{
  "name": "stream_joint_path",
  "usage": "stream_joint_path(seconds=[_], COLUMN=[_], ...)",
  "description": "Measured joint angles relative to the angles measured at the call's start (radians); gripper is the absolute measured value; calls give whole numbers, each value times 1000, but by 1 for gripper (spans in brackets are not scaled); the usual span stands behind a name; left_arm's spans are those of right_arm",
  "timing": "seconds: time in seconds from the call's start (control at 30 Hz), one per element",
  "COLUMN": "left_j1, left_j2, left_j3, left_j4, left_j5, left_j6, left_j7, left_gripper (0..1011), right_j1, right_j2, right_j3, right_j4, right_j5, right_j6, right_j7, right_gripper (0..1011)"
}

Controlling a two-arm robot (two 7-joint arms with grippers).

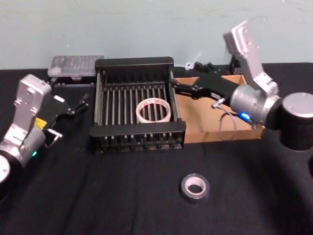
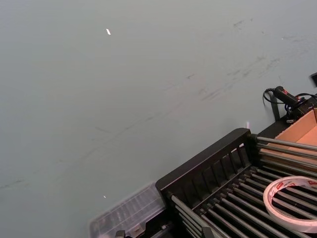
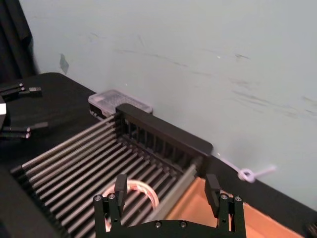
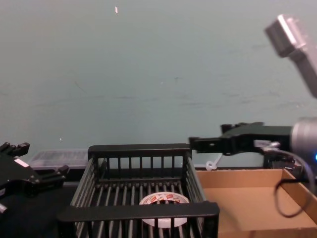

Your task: Pick up the white tape and place it into the black box , Pick up the silver tape and place it into the brown box.

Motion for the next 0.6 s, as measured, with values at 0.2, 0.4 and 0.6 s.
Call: stream_joint_path(seconds=[0.2, 0.4, 0.6], left_j1=[0, 0, 0], left_j2=[0, 0, 0], left_j3=[0, 0, 0], left_j4=[0, 0, 0], left_j5=[0, 0, 0], left_j6=[0, 0, 0], left_j7=[0, 0, 0], left_gripper=[1001, 1001, 1001], right_j1=[-73, -149, -240], right_j2=[73, 146, 220], right_j3=[38, 70, 103], right_j4=[-117, -222, -327], right_j5=[30, 72, 118], right_j6=[60, 128, 197], right_j7=[-4, 2, 4], right_gripper=[1002, 1002, 1002])
